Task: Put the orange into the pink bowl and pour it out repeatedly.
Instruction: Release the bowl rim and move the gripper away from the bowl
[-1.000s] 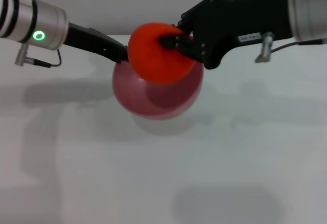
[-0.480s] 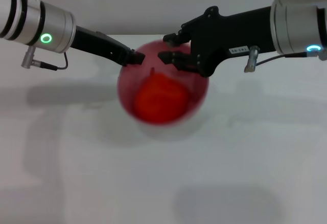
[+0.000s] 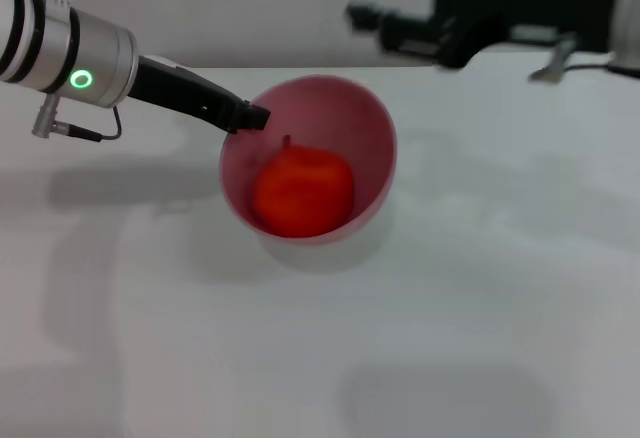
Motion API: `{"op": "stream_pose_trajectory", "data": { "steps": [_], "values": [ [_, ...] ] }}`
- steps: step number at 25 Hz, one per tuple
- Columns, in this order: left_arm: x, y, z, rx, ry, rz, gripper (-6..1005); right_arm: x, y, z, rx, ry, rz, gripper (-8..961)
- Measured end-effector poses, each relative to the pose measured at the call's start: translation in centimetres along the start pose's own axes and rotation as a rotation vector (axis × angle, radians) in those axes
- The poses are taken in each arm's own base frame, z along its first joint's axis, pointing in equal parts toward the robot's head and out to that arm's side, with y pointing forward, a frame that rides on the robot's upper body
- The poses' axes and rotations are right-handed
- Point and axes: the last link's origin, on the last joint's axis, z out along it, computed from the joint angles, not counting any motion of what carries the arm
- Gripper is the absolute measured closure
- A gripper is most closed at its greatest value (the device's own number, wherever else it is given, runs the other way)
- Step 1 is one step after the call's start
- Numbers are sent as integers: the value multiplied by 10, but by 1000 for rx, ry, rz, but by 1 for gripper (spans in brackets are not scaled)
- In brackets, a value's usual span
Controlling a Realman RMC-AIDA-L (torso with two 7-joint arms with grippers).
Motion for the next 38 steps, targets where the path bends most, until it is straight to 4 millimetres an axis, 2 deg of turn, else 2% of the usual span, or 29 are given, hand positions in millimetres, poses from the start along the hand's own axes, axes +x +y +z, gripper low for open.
{"op": "stream_pose_trajectory", "data": {
  "steps": [3,7,14,19,28,38],
  "values": [
    [-2,-2,0,8,-4,-5,916,8,-10,-22,61,-167,14,419],
    [-4,-3,-1,12,-8,-8,915,31,-18,-51,200,-361,2,419],
    [-8,-6,-2,28,-31,-20,913,88,-17,-95,536,-595,-4,418],
    [-16,-8,2,58,-110,-22,912,121,-9,-124,775,-648,-60,418],
    [-28,-10,5,111,-225,-18,910,149,-3,-141,908,-585,-40,419],
    [-39,-6,10,136,-345,21,907,151,-5,-140,912,-577,-36,420]
  ]
}}
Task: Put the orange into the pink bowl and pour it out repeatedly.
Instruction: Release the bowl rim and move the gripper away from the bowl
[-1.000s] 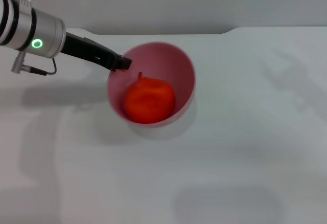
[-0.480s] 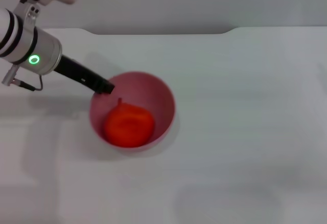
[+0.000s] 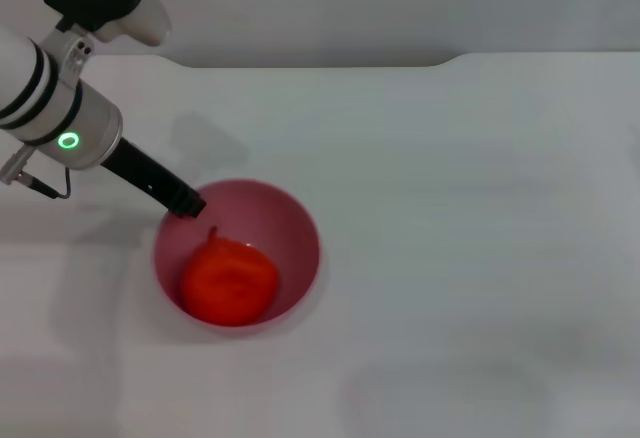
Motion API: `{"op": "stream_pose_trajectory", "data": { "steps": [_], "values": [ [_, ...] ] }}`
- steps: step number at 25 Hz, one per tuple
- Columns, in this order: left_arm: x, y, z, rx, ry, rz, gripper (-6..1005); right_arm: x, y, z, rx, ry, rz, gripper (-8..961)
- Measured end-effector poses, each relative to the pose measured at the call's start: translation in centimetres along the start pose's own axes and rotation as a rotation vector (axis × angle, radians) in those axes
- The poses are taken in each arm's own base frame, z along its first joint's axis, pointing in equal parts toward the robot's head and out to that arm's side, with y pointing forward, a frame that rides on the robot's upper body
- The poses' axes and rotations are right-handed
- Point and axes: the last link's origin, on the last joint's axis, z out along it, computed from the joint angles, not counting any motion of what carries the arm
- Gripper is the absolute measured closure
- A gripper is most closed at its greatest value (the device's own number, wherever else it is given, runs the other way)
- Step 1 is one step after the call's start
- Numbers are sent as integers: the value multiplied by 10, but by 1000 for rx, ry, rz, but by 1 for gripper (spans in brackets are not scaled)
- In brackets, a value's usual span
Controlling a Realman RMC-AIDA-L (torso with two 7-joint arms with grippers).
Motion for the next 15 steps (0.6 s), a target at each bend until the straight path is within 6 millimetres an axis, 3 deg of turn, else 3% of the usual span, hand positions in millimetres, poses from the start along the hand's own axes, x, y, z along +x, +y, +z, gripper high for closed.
{"op": "stream_pose_trajectory", "data": {
  "steps": [15],
  "values": [
    [-4,6,5,7,-61,26,903,1,2,7,-11,-9,6,419]
  ]
}}
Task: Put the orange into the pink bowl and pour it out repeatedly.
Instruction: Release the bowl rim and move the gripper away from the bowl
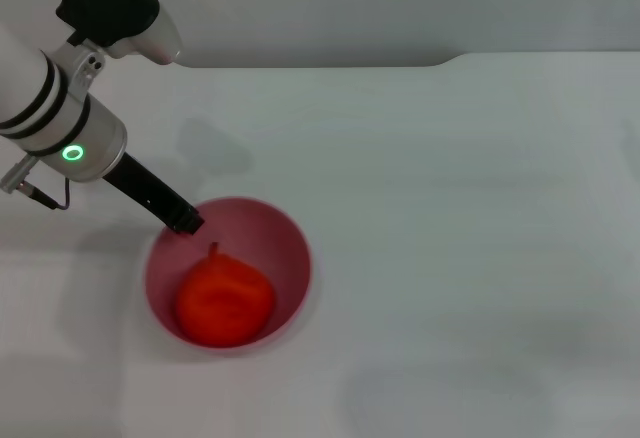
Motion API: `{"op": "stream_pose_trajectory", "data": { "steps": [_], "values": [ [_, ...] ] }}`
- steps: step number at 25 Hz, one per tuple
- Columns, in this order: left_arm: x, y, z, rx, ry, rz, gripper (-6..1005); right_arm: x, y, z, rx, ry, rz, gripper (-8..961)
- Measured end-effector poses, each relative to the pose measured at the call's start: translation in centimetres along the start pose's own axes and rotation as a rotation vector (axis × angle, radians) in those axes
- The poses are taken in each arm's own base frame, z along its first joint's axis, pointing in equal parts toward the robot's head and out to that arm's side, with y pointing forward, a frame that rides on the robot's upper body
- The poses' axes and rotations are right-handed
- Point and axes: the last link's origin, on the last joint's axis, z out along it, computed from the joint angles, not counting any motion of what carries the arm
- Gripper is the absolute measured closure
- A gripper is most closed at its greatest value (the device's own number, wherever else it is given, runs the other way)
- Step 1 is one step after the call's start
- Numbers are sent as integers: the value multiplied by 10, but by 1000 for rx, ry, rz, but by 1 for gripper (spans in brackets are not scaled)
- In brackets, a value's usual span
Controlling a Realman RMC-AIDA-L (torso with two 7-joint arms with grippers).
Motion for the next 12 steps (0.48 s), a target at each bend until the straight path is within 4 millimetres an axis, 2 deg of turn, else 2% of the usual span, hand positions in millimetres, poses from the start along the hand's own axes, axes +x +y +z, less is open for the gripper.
{"op": "stream_pose_trajectory", "data": {
  "steps": [5,9,12],
  "values": [
    [2,1,0,2,5,5,902,1,0,-1,3,5,3,419],
    [6,2,-1,4,18,18,727,2,0,-2,6,12,7,419],
    [14,2,-10,12,62,26,605,4,0,-2,8,19,11,419]
  ]
}}
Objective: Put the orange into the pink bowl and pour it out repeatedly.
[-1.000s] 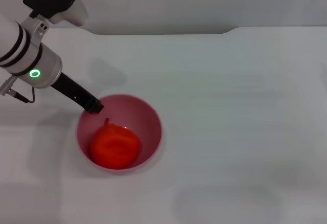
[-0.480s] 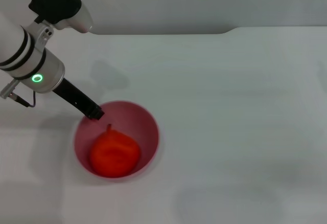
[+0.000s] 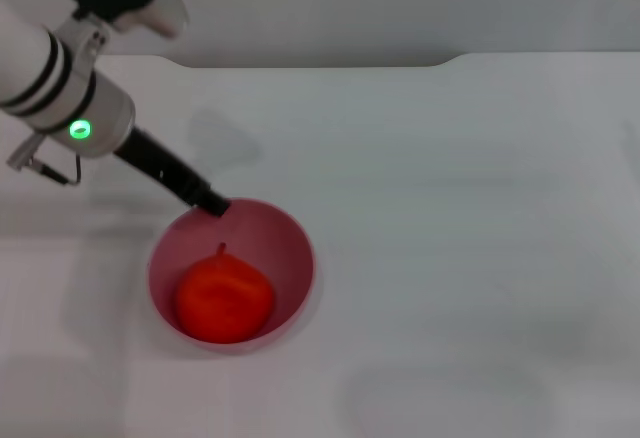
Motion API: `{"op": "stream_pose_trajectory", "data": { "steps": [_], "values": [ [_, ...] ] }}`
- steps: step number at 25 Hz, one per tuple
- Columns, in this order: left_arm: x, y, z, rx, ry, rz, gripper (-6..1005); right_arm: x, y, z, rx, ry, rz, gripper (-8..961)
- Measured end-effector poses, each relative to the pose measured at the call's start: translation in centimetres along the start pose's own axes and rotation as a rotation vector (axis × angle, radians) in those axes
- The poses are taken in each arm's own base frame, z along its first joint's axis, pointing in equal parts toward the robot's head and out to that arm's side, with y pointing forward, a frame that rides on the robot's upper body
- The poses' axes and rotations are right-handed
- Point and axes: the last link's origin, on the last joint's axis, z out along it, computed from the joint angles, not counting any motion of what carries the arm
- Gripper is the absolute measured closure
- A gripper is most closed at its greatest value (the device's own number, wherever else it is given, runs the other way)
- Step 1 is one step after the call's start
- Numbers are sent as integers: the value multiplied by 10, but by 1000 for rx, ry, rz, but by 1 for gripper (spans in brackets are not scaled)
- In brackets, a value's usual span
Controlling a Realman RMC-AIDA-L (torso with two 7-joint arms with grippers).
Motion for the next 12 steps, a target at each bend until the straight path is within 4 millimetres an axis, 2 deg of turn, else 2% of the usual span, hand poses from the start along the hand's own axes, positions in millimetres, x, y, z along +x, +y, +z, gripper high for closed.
{"op": "stream_pose_trajectory", "data": {
  "steps": [3,5,6,7,9,10,11,12],
  "values": [
    [4,0,-5,5,22,3,488,1,0,-1,5,4,4,419],
    [22,-5,-34,30,161,5,416,1,-1,-1,9,4,5,419],
    [22,-5,-34,30,161,5,382,1,-1,-1,10,4,4,420],
    [31,-6,-49,6,271,8,349,2,-1,-1,10,4,4,420],
    [37,-6,-60,-31,387,23,282,2,-1,-1,12,4,4,420],
    [41,-5,-68,-67,500,46,249,2,-1,-2,13,3,3,420],
    [41,-5,-68,-67,500,46,245,1,-1,-2,16,1,4,420],
    [44,-3,-75,-114,657,76,240,1,-2,-2,22,-2,5,420]
  ]
}}
